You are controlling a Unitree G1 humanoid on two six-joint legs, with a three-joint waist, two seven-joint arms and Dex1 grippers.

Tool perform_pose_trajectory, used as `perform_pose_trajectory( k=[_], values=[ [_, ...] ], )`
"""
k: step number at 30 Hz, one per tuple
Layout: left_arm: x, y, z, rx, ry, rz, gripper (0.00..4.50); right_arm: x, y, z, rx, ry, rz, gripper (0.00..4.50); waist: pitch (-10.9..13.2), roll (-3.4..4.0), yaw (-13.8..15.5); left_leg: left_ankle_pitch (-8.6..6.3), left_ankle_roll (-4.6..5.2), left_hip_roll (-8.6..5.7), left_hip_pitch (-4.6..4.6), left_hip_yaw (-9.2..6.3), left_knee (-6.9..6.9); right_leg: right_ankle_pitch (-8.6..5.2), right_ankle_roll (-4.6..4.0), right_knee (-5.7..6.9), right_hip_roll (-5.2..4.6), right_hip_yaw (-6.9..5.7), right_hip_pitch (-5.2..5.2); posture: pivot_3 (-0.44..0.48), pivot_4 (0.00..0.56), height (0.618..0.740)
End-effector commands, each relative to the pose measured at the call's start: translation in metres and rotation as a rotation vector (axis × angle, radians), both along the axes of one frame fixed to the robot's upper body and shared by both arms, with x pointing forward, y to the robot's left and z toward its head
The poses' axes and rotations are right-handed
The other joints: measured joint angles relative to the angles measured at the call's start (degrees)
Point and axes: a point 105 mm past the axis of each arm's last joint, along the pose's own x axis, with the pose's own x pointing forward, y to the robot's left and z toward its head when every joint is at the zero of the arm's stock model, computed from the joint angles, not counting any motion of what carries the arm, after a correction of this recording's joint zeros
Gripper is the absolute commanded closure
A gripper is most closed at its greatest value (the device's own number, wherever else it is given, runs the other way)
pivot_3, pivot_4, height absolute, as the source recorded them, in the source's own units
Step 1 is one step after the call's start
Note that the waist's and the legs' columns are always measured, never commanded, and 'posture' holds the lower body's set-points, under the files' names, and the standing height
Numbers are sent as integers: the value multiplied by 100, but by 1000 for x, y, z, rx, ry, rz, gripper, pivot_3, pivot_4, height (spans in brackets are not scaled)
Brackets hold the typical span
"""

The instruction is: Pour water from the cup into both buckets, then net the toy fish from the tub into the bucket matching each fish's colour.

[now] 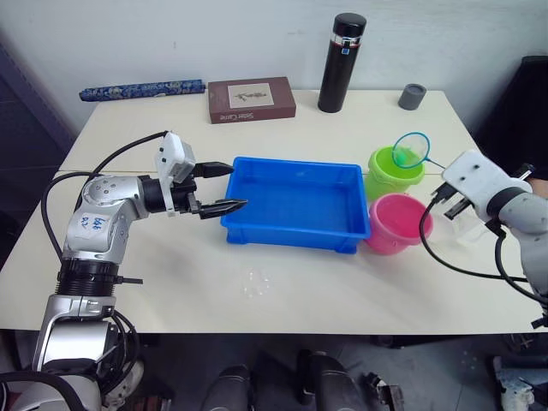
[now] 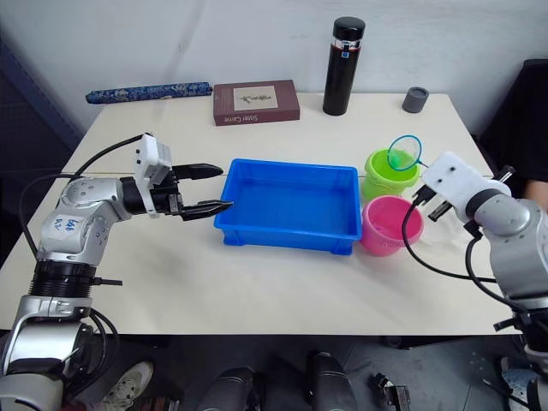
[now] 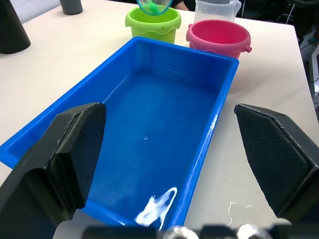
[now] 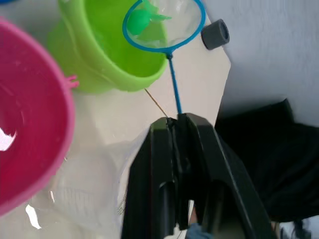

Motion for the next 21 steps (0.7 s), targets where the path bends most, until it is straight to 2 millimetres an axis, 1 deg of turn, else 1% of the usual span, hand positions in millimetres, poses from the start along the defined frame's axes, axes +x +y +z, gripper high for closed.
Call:
perform_pose_trajectory(
  k=[1,6,11,13,16,21],
  values=[
    [-2,-3,13,-7,-48,-20,45,-3,4,23,-225,-100,38,4500,0,0,4,0,0,0,0,0,0,0,0,0,0,-1,0,0,150,740],
    [-2,-2,12,-8,-45,-22,45,-3,7,25,-546,-160,79,4500,0,0,-4,0,-1,0,1,0,0,0,0,0,1,0,0,0,150,740],
    [-2,-1,11,-9,-44,-20,45,-6,8,22,-778,-189,123,4500,0,0,-5,1,-2,0,2,1,0,0,0,0,2,0,0,0,150,740],
    [-2,-1,11,-10,-43,-20,45,-8,2,17,-833,-171,114,4500,0,0,-4,1,-2,1,2,2,0,0,0,-1,2,0,0,0,150,740],
    [-2,-1,11,-11,-43,-20,45,-10,0,12,-892,-168,113,4500,0,0,-4,2,-3,0,3,3,0,0,0,0,2,0,3,0,150,740],
    [-2,-2,11,-11,-44,-19,45,-13,5,16,-985,-256,95,4500,0,0,-5,3,-4,0,4,4,0,0,0,1,3,1,2,0,150,740]
  ],
)
